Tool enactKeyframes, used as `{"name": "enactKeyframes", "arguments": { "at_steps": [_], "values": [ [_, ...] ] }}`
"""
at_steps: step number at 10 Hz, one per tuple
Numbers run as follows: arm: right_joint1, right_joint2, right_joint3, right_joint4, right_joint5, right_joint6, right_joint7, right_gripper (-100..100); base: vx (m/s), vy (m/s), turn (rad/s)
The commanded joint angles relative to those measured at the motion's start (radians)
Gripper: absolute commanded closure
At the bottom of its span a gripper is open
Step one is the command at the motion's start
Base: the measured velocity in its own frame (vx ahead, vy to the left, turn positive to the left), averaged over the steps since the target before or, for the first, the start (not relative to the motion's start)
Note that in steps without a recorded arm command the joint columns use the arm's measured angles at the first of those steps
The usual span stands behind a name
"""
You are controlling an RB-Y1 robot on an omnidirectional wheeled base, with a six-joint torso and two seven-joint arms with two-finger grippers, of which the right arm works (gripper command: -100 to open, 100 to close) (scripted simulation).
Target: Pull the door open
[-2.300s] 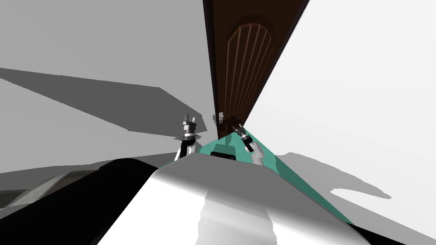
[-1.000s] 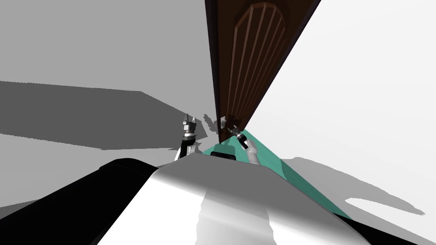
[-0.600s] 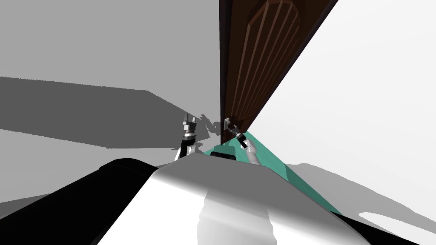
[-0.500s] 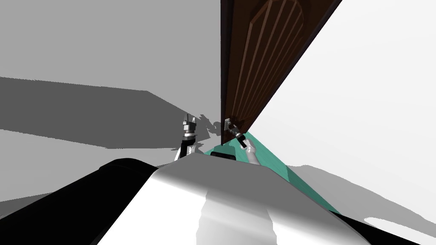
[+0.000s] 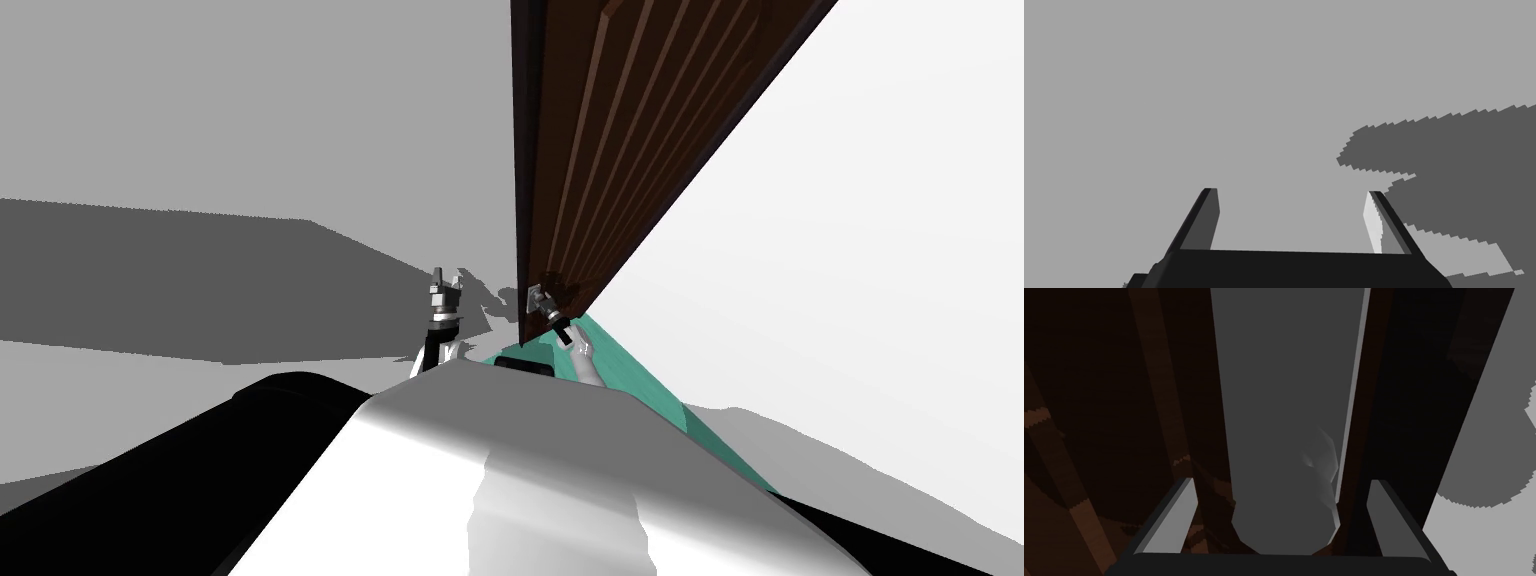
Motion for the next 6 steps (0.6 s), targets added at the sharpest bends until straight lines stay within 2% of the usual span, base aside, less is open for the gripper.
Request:
{"name": "enactKeyframes", "arguments": {
  "at_steps": [1, 6],
  "values": [
    [0.001, -0.001, -0.001, -0.002, 0.003, -0.003, -0.004, 100, -0.015, 0.000, -0.001],
    [0.001, -0.001, -0.001, -0.002, 0.003, -0.003, -0.004, 100, -0.009, 0.003, -0.004]
  ]
}}
